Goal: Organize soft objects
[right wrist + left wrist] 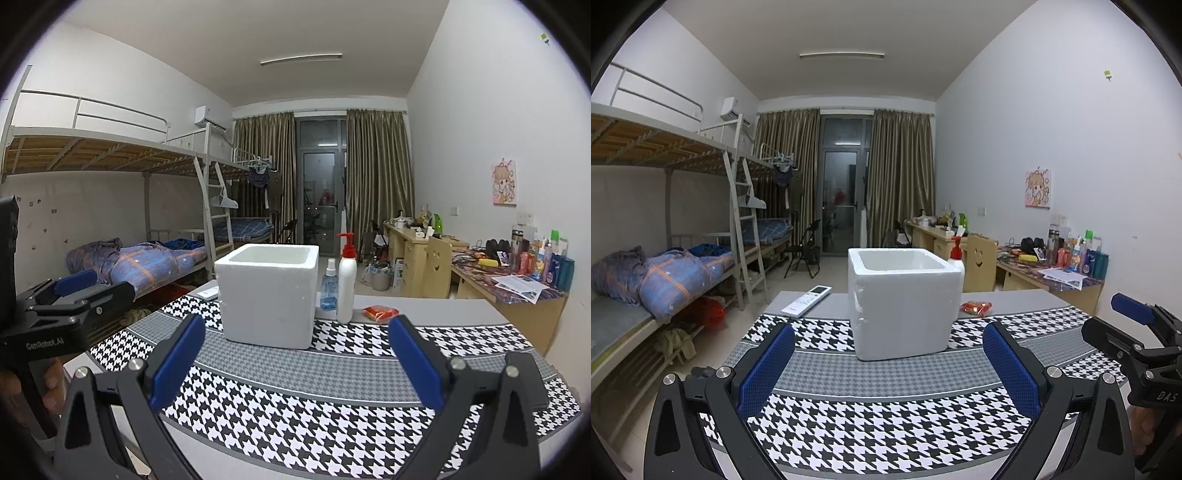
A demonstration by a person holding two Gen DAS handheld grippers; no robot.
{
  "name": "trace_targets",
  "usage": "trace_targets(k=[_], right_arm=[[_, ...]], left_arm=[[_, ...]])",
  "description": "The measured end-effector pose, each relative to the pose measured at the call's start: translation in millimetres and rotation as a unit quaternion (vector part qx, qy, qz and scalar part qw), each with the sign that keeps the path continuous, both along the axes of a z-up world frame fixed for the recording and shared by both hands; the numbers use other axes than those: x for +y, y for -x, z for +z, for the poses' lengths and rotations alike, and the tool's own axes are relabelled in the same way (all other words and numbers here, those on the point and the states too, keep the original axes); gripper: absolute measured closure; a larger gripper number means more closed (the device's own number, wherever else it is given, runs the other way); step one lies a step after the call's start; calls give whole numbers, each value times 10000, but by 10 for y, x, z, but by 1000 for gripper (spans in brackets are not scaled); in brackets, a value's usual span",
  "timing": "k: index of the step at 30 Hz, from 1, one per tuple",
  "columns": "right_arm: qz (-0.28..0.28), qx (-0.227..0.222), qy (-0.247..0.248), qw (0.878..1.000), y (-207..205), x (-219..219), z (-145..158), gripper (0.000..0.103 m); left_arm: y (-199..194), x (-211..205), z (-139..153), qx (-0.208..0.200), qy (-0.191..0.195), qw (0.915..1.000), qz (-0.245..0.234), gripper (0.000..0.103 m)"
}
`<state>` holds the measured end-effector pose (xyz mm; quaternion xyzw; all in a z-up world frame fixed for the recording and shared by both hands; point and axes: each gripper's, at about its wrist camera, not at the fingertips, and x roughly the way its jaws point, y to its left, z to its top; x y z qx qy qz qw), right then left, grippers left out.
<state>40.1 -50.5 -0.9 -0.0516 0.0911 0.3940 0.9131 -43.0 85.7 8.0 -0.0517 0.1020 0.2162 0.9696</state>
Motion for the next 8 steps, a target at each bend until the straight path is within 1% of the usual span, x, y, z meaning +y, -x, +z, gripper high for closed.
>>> trace_targets(k=[4,8], right_arm=[[-16,72,7,10000,-39,14,-23,2],[12,161,-19,9999,-70,11,-46,2]], left_arm=[[-14,-5,-30,47,1,10000,-24,1],[-2,-23,-47,6,-9,10000,-81,1]])
